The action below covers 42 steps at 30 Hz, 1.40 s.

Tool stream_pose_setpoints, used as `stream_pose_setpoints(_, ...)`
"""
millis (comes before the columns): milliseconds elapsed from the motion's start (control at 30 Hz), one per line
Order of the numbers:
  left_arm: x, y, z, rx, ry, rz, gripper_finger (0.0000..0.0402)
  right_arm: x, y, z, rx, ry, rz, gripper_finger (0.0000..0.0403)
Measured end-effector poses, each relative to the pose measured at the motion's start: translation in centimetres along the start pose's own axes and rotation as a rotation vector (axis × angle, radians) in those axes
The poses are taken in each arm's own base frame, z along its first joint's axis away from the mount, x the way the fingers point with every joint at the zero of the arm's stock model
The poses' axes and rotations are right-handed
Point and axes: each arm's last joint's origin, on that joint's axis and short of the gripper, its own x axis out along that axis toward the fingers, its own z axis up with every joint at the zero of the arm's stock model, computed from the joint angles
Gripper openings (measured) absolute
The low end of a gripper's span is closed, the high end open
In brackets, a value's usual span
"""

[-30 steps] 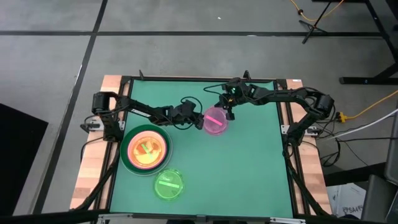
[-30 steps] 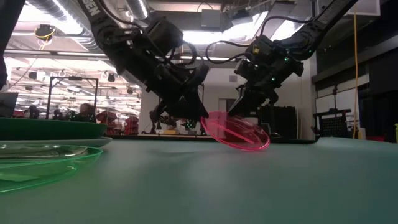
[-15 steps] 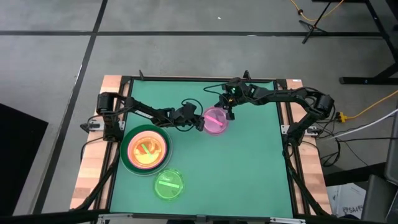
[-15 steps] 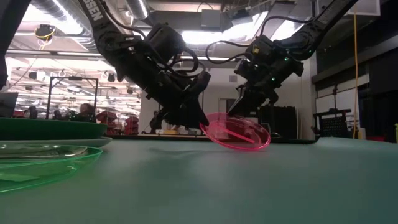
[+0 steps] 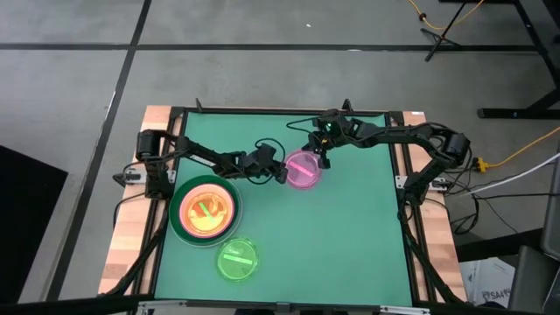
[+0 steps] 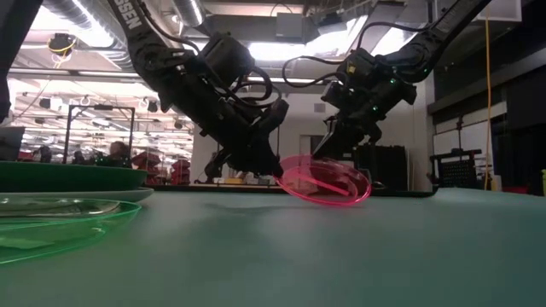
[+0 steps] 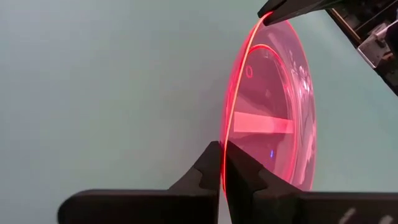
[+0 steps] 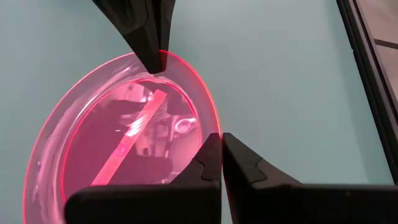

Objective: Stack plastic plates
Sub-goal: Stack the light pink plate on top of the light green plate

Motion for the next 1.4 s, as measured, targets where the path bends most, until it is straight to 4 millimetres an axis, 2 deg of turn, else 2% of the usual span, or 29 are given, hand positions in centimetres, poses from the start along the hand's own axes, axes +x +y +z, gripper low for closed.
stream_pose_setpoints(133, 0.0, 0.0, 0.0, 0.000, 0.000, -0.001, 0.0003, 0.0, 0.0, 0.0, -0.007, 0.000, 0.001, 0.0011)
stream_pose_setpoints(333, 0.0, 0.0, 0.0, 0.000, -0.001, -0.003, 0.0002, 0.0, 0.0, 0.0, -0.008, 0.000, 0.000, 0.0066)
stream_pose_setpoints(467, 0.0, 0.0, 0.0, -0.001, 0.000, -0.005, 0.0001, 0.0, -0.1, 0.1, -0.027, 0.001, -0.001, 0.0085)
stream_pose_setpoints(567, -0.1, -0.1, 0.1, -0.002, 0.002, -0.016, 0.0001, -0.8, -0.5, 0.5, -0.067, 0.013, -0.003, 0.0085)
stream_pose_setpoints(733, -0.2, -0.3, 0.1, 0.004, 0.024, -0.038, 0.0000, -2.9, -1.9, 2.5, -0.119, 0.035, -0.039, 0.0076)
stream_pose_setpoints(1000, -0.4, -0.4, 0.4, 0.029, 0.029, -0.066, 0.0000, -5.6, -3.1, 4.9, -0.190, 0.165, -0.100, 0.0076)
stream_pose_setpoints(1233, -1.6, -1.2, 1.4, 0.072, 0.031, -0.139, 0.0000, -6.6, -3.5, 5.8, -0.235, 0.274, -0.159, 0.0076)
stream_pose_setpoints(1400, -3.5, -2.1, 2.8, 0.135, 0.054, -0.234, 0.0000, -6.7, -3.7, 5.7, -0.237, 0.309, -0.192, 0.0076)
